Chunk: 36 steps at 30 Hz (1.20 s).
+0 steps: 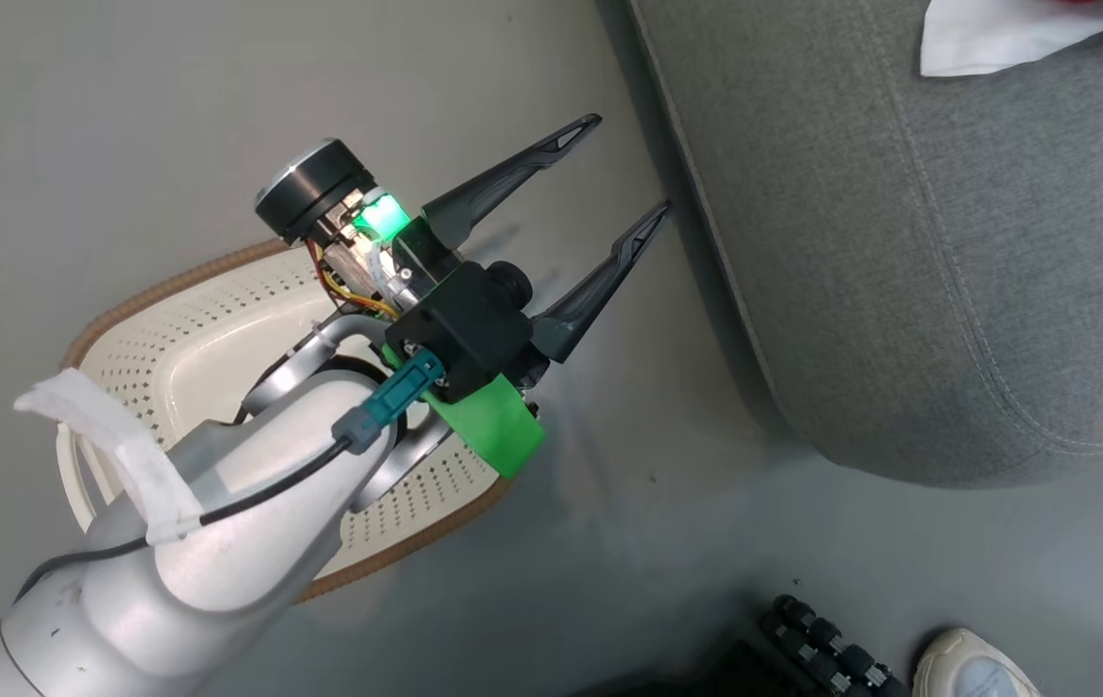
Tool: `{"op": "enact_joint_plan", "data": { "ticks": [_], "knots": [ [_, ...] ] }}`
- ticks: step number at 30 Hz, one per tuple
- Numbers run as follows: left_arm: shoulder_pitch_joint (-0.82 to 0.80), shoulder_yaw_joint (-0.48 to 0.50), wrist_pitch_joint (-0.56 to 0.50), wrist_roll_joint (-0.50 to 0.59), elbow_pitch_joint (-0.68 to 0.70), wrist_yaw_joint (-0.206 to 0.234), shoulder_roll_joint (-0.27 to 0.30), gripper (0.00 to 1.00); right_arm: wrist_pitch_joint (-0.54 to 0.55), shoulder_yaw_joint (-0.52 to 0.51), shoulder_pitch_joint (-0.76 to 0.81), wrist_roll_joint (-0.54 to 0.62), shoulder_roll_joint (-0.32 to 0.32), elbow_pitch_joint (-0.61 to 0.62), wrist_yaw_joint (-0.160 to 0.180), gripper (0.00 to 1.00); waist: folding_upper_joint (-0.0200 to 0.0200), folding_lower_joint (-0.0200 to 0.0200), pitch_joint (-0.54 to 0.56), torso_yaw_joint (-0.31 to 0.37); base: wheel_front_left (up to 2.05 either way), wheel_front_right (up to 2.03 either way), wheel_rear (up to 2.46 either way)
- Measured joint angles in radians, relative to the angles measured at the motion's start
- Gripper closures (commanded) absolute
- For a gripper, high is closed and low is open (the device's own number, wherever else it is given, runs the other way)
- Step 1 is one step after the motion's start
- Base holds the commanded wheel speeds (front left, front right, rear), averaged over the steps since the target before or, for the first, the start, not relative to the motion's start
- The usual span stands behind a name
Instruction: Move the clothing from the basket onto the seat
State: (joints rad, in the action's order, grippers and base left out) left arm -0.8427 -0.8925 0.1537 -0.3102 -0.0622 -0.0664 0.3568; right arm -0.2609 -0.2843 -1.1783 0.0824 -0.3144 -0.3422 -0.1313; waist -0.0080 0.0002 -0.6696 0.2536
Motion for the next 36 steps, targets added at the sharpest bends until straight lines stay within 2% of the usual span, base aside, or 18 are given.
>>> {"op": "enact_joint_plan", "data": {
  "ticks": [6,11,18,23,24,25,26,36],
  "knots": [
    [-0.016,0.0,-0.002,0.004,0.017,-0.001,0.006,0.0,0.001,-0.036,-0.036,0.046,-0.007,-0.185,0.0,1.0,0.0,0.0,-0.061,-0.019,0.0,0.0,0.0],
    [-0.024,0.0,-0.003,0.005,0.025,-0.001,0.015,0.0,0.001,-0.104,-0.032,0.098,0.043,-0.284,0.0,1.0,0.0,0.0,-0.098,-0.038,0.0,0.0,0.0],
    [-0.025,-0.003,-0.002,0.005,0.026,0.004,0.029,0.0,0.001,-0.171,0.027,0.193,0.14,-0.306,0.0,1.0,0.0,-0.0001,-0.119,-0.053,0.0,0.0,0.0],
    [-0.025,-0.005,0.002,0.004,0.026,0.005,0.03,0.0,0.001,-0.2,0.035,0.219,0.147,-0.309,0.0,1.0,0.0,-0.0001,-0.115,-0.057,0.0,0.0,0.0],
    [-0.025,-0.005,0.003,0.003,0.024,0.006,0.031,0.0,0.001,-0.201,0.035,0.218,0.147,-0.313,0.0,0.91,0.0,-0.0001,-0.112,-0.057,0.0,0.0,0.0],
    [-0.025,-0.005,0.007,0.002,0.022,0.007,0.03,0.0,0.001,-0.202,0.035,0.217,0.147,-0.315,0.0,0.21,0.0,-0.0001,-0.108,-0.057,0.0,0.0,0.0],
    [-0.024,-0.005,0.011,0.001,0.019,0.01,0.03,0.0,0.001,-0.201,0.037,0.215,0.146,-0.316,0.0,0.0,0.0,-0.0001,-0.102,-0.056,0.0,0.0,0.0],
    [0.016,-0.007,0.054,-0.028,-0.033,0.033,0.008,0.0,-0.001,-0.151,0.205,0.093,0.152,-0.236,0.0,0.0,0.0,-0.0002,-0.006,-0.043,0.0,0.0,0.0]
  ]
}}
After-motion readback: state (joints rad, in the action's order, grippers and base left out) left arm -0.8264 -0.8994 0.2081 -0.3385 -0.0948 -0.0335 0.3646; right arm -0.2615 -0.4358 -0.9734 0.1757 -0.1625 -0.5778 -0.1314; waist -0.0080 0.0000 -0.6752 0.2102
